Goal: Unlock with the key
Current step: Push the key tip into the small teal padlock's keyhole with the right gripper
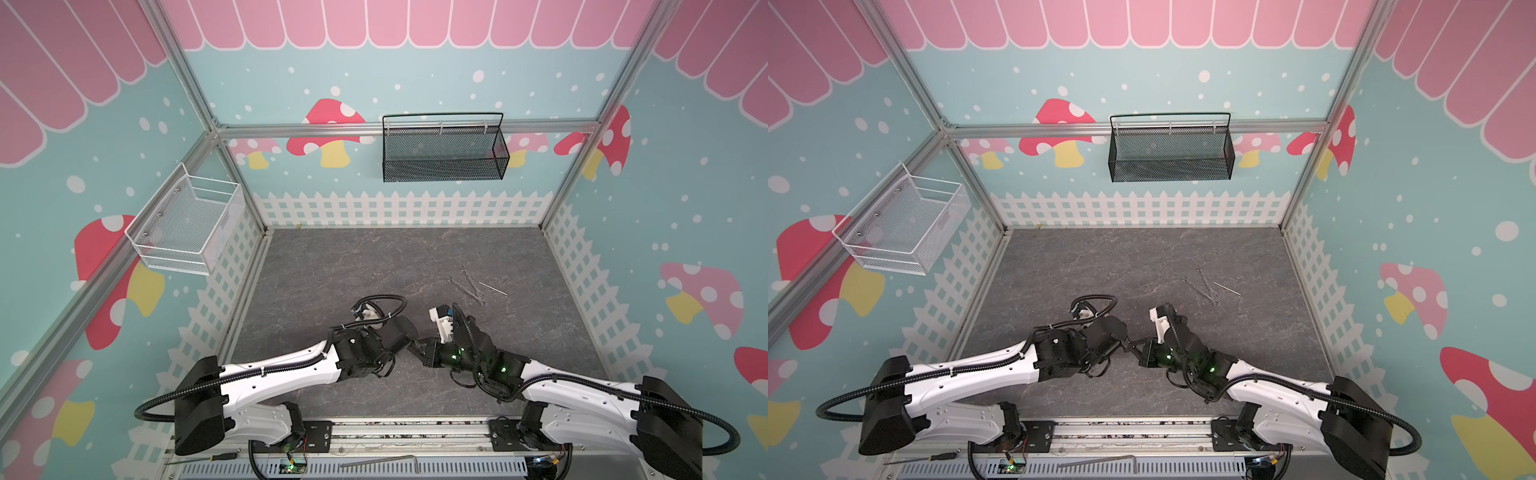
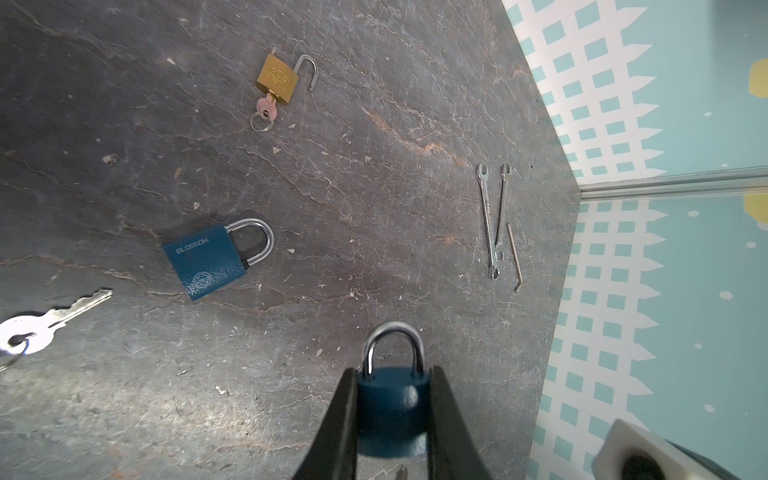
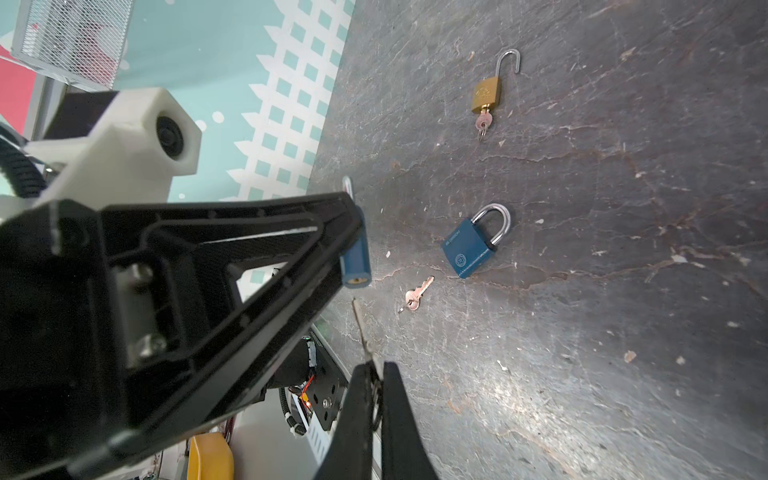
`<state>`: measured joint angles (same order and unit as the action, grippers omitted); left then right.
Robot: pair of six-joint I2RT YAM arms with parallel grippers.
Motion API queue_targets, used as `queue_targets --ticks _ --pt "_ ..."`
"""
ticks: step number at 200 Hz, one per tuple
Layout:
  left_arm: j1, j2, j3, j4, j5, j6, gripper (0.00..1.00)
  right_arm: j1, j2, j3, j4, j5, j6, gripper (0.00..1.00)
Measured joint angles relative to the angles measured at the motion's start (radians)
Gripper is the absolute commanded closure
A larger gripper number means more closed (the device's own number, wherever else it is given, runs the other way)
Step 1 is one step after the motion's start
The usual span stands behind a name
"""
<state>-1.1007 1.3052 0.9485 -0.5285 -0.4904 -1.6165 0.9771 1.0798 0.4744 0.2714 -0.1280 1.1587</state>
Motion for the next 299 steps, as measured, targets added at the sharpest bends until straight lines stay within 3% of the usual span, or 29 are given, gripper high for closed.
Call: queue_targets --ticks 143,299 --pt "0.007 0.011 0.001 0.031 0.021 0.0 1.0 0.0 0.026 0.013 -0.004 0.035 0.007 1.0" --pt "0.012 0.023 0.001 0.079 0.027 0.0 1.0 0.014 0.0 0.08 -0.15 0.158 -0.06 1.0"
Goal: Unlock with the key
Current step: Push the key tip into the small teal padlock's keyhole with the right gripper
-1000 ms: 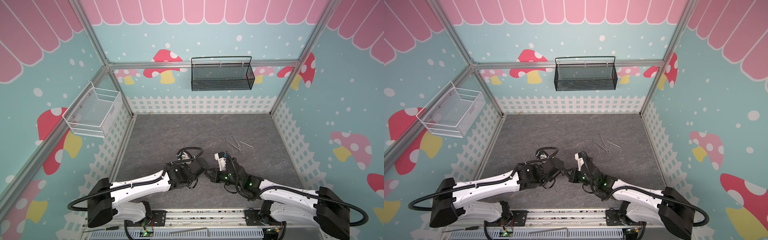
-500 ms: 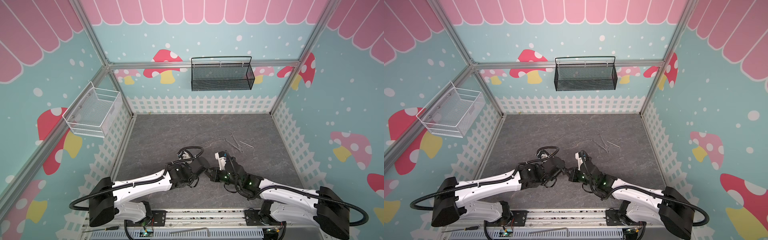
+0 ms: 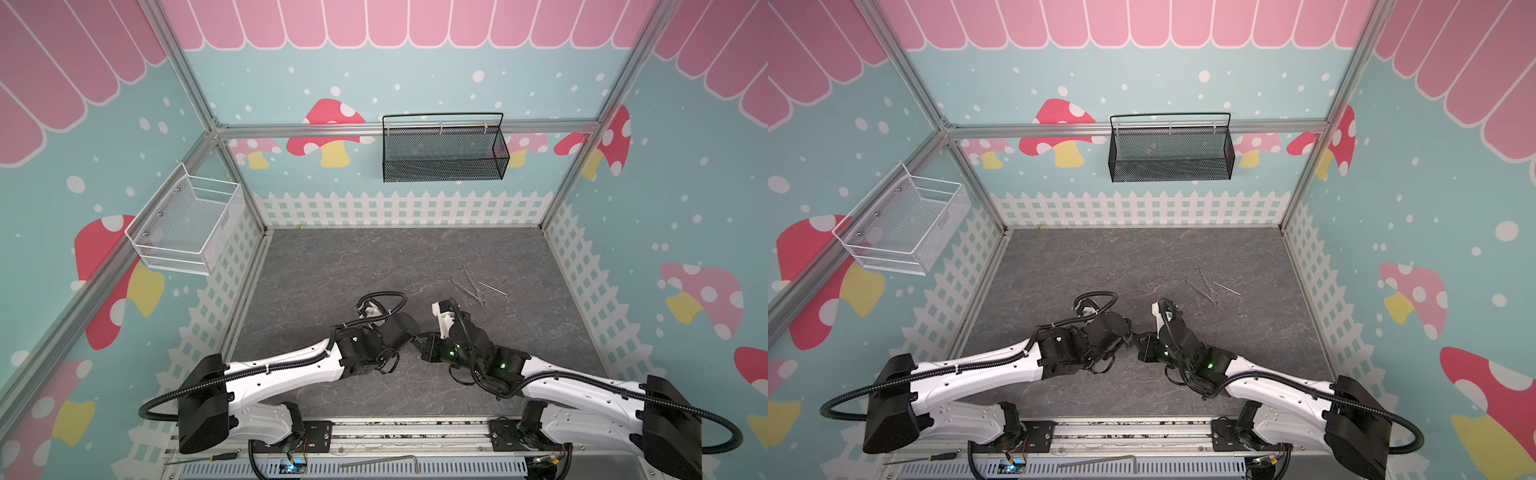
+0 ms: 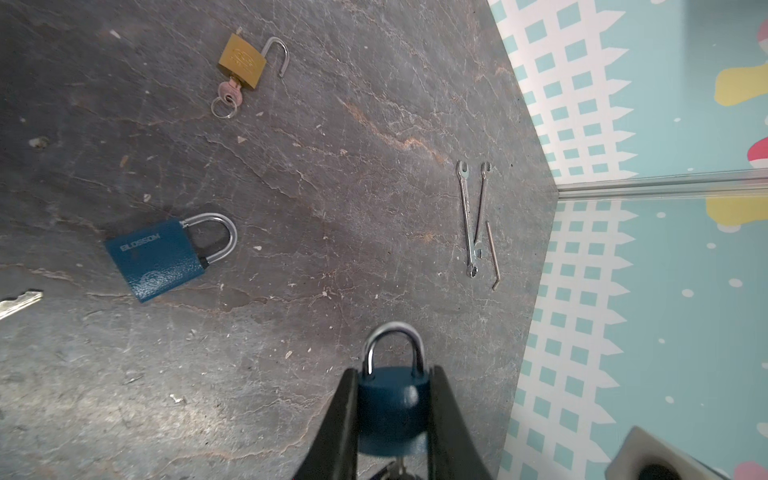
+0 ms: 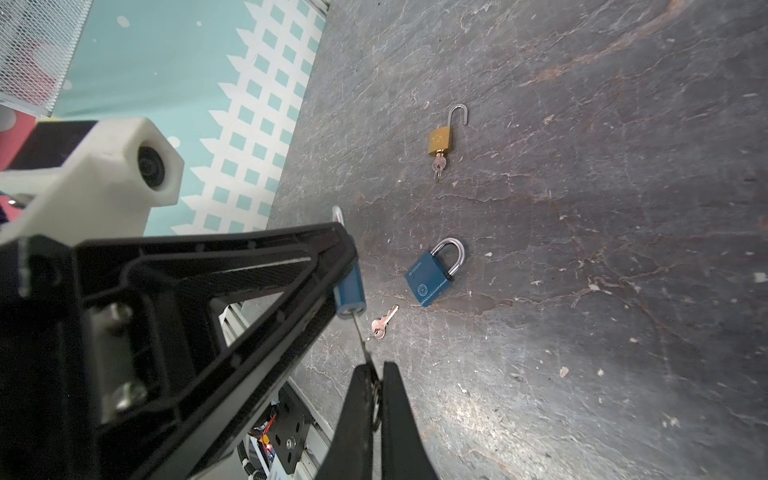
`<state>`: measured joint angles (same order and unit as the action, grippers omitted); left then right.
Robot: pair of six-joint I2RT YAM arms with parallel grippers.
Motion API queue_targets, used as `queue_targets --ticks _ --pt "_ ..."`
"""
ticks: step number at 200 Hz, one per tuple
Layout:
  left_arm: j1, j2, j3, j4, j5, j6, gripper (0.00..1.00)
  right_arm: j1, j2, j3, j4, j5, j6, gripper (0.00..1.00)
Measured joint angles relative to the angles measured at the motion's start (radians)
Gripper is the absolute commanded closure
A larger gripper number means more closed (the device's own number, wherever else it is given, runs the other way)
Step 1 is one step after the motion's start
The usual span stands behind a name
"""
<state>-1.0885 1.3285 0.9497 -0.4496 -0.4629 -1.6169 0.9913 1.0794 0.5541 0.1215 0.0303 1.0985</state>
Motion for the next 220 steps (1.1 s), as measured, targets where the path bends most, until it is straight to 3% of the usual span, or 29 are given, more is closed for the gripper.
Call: queue_targets --ticks 58,159,220 --pt "-0.003 0.021 0.023 -0.021 -0.012 -0.006 1.0 0.0 0.006 0.019 -0.027 0.014 -0.006 1.0" --pt "-0.018 -0.001 0.023 -0.052 -0.055 -0.146 1.0 0.05 0.044 0.02 0.052 0.064 0.035 1.0" --pt "-0.024 -0.009 0.033 -0.063 -0.07 -0.101 1.0 0.051 0.034 0.019 0.067 0.067 0.043 1.0"
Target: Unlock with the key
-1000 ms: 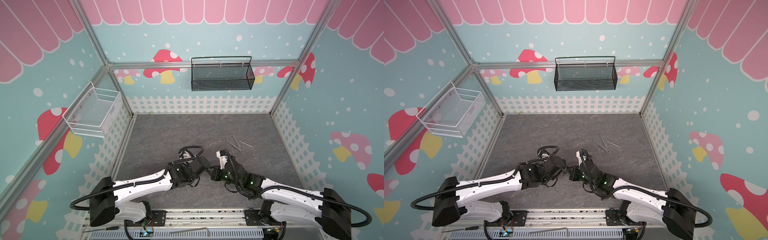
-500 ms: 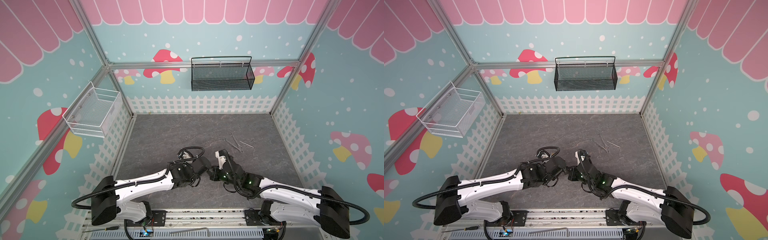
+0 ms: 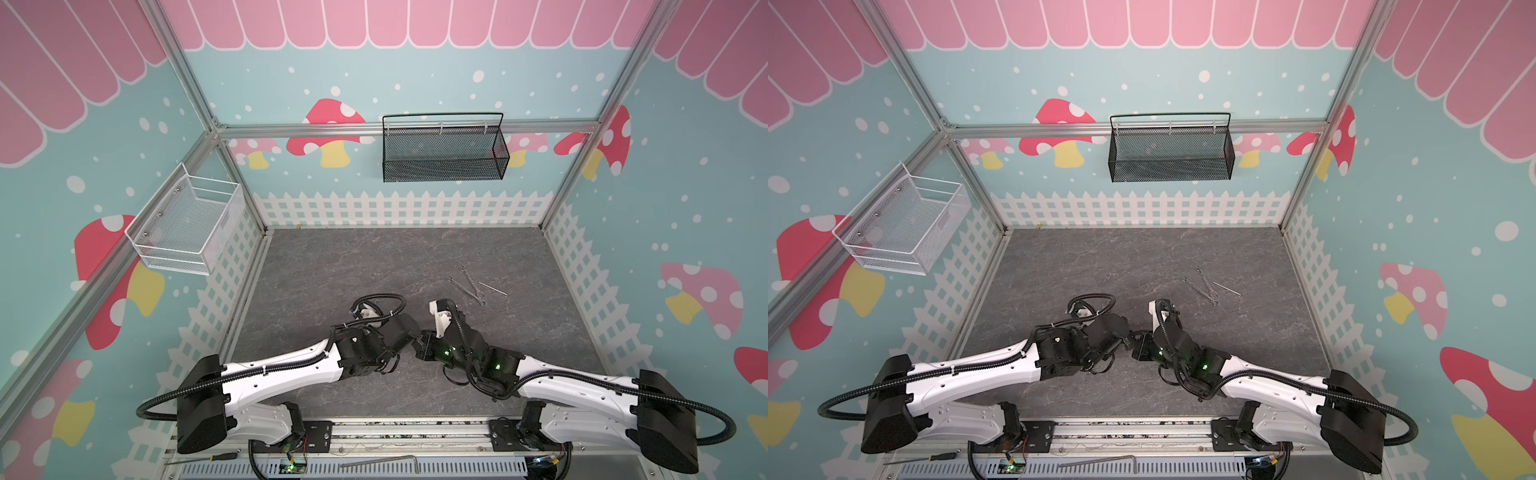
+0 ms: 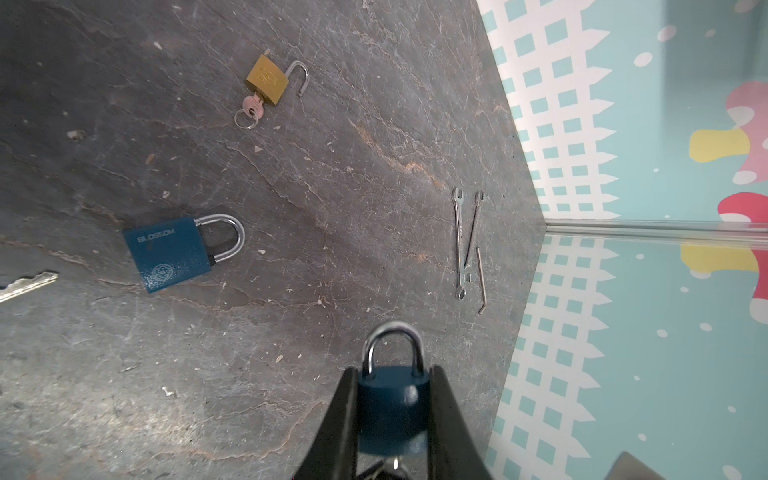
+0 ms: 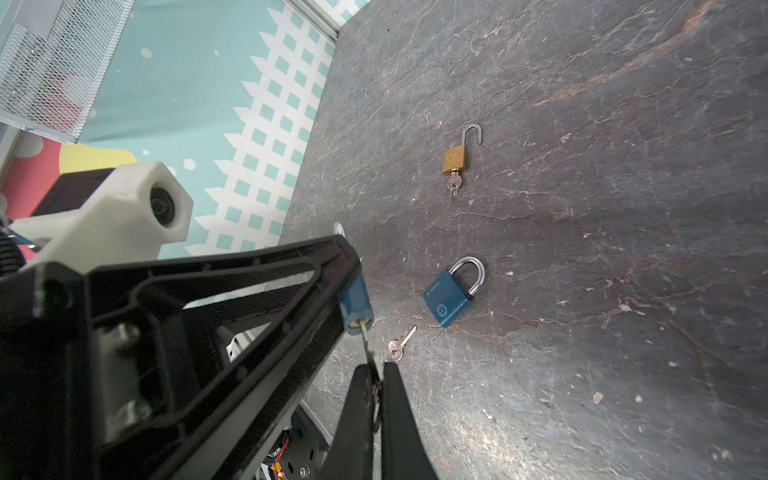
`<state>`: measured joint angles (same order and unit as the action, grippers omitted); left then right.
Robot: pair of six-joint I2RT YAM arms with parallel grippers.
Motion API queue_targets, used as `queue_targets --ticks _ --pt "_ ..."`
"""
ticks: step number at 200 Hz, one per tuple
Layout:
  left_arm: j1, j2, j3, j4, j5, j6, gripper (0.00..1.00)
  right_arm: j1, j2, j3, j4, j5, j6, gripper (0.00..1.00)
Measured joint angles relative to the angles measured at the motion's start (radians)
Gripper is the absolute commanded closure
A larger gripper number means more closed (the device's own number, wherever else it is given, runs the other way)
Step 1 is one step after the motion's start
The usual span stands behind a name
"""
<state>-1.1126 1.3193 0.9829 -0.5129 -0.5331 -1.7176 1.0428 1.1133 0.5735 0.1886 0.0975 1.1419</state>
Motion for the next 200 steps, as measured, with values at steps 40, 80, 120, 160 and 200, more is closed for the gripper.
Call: queue_targets --ticks 40,80,120,160,200 --pt "-0.019 0.0 0.02 -0.018 -0.022 0.035 1.0 0.0 -0.028 0.0 -0.013 -0.006 -0.004 1.0" --pt "-0.055 0.014 0.052 -0.075 -0.051 0.058 1.0 0.0 -0.029 0.001 -0.009 -0.03 -0.009 1.0" --pt "-0.07 0.014 0.054 -0.095 -0.06 0.071 1.0 0.0 -0.03 0.001 -0.018 -0.039 -0.031 1.0" --pt "-0.081 0.014 0.054 -0.092 -0.062 0.076 1.0 -0.001 -0.045 0.001 -0.04 -0.047 -0.049 1.0" --pt "-0.085 0.01 0.053 -0.075 -0.064 0.082 1.0 -0.014 -0.065 0.001 -0.049 -0.068 -0.055 1.0"
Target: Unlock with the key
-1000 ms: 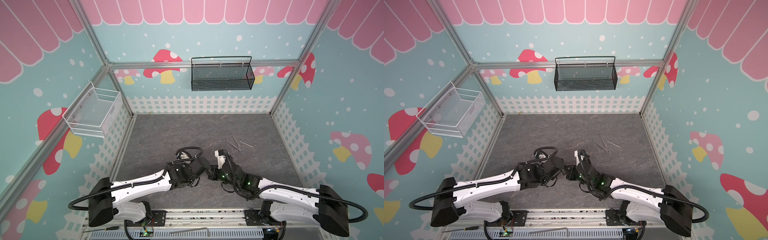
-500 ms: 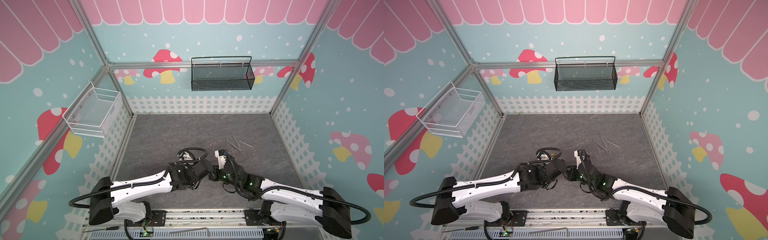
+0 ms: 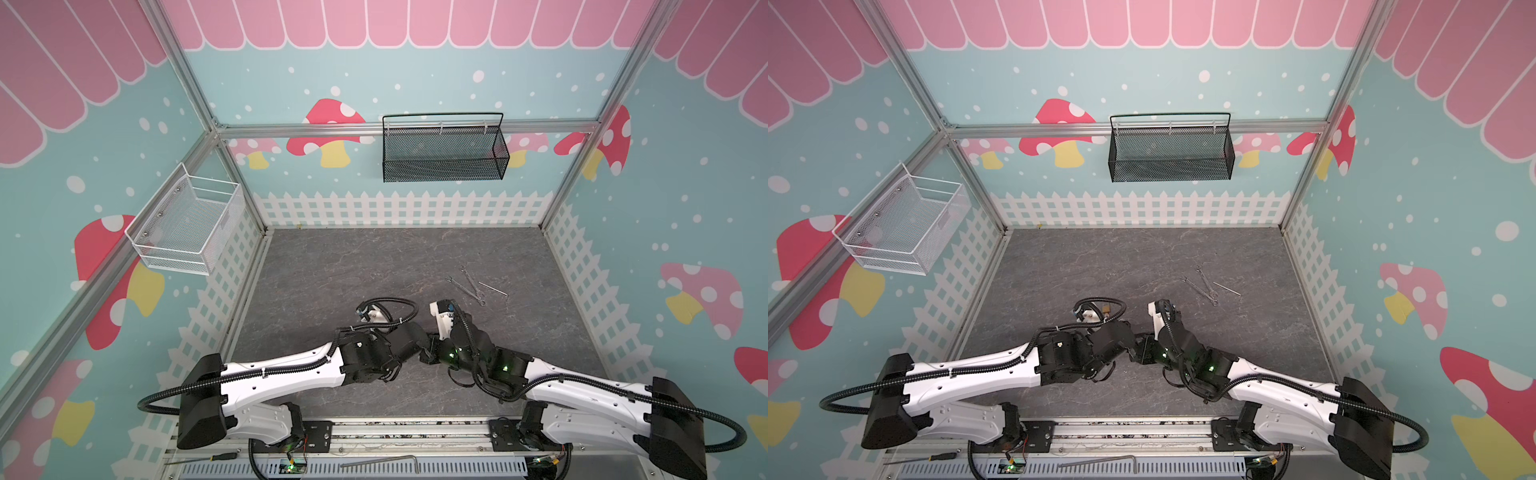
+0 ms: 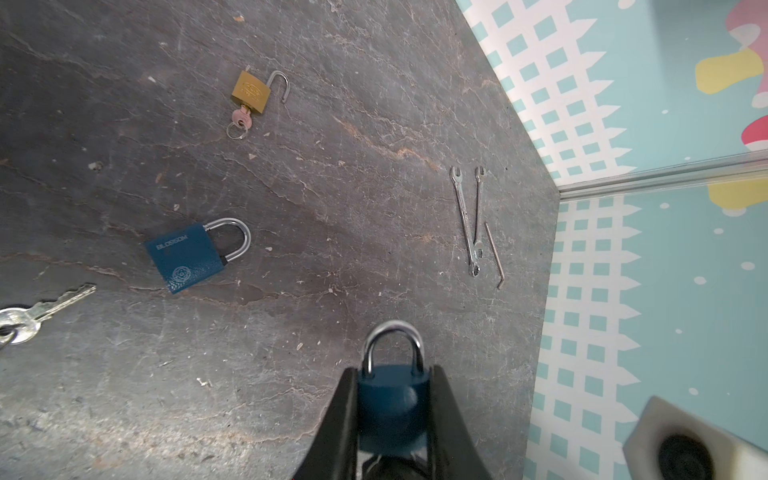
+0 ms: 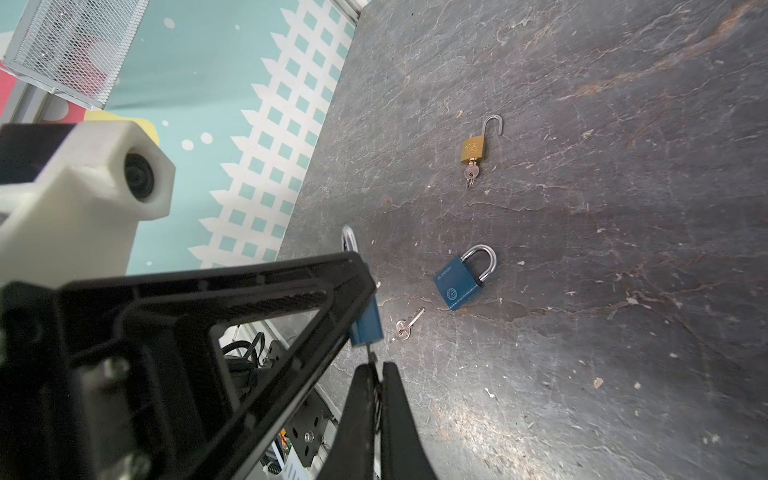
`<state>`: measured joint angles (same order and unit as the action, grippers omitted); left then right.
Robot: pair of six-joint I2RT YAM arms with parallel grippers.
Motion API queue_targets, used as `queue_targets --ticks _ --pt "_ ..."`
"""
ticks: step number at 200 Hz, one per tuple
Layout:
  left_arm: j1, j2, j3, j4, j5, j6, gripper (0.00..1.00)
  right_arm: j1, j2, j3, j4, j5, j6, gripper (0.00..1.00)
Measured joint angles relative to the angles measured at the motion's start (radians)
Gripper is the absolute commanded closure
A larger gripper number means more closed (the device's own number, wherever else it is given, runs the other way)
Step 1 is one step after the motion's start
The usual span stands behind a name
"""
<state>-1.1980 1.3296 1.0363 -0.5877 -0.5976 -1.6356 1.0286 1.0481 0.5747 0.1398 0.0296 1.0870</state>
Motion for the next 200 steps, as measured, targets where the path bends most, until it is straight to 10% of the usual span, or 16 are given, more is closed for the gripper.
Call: queue_targets --ticks 200 --pt "-0.009 -0.142 -0.137 0.279 -0.048 0.067 1.0 -0.073 -0.061 -0.077 0.24 -0.163 0.324 1.0"
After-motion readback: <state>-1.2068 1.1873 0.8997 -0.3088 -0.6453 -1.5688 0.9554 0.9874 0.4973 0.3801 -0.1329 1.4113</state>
